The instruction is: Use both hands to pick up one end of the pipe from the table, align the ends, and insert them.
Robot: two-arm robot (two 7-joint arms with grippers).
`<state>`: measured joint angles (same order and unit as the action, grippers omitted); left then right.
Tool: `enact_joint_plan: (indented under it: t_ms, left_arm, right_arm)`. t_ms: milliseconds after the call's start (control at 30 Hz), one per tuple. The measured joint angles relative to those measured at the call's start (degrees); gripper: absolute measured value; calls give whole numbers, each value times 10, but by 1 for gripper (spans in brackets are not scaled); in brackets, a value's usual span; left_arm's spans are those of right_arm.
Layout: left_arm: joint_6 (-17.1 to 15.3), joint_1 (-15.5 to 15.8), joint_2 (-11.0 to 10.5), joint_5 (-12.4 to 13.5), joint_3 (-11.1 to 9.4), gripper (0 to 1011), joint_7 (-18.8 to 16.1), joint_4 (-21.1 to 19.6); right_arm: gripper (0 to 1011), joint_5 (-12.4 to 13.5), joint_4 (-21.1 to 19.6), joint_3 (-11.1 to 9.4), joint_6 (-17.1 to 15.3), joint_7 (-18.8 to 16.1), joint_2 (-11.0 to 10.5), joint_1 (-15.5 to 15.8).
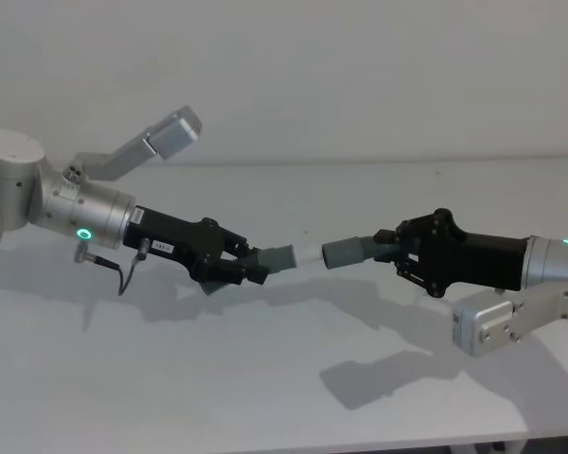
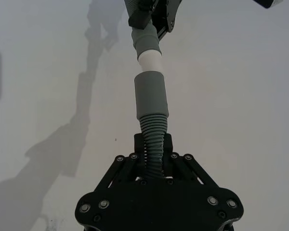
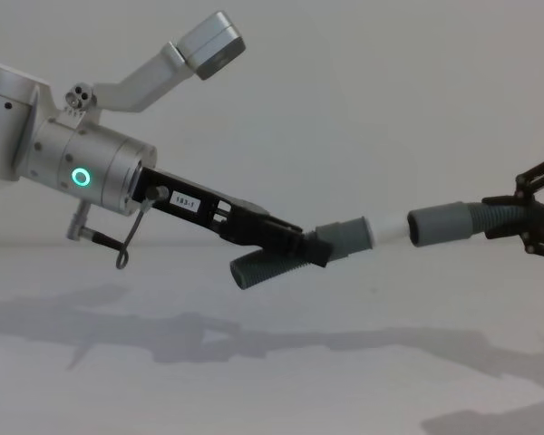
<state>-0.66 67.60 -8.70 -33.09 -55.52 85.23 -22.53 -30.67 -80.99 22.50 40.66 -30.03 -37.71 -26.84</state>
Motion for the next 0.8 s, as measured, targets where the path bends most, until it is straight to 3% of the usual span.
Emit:
enact_joint_plan:
  t_ms: [333,800]
  left_arm:
    - [-8,-2,-1,1,5,322,0,-6]
    - [-29,-16,-18,3,13,322,-9,-44]
  right_arm:
    - [170,0,0,0,0,0,0,0]
    - [170,0,0,1,0,0,0,0]
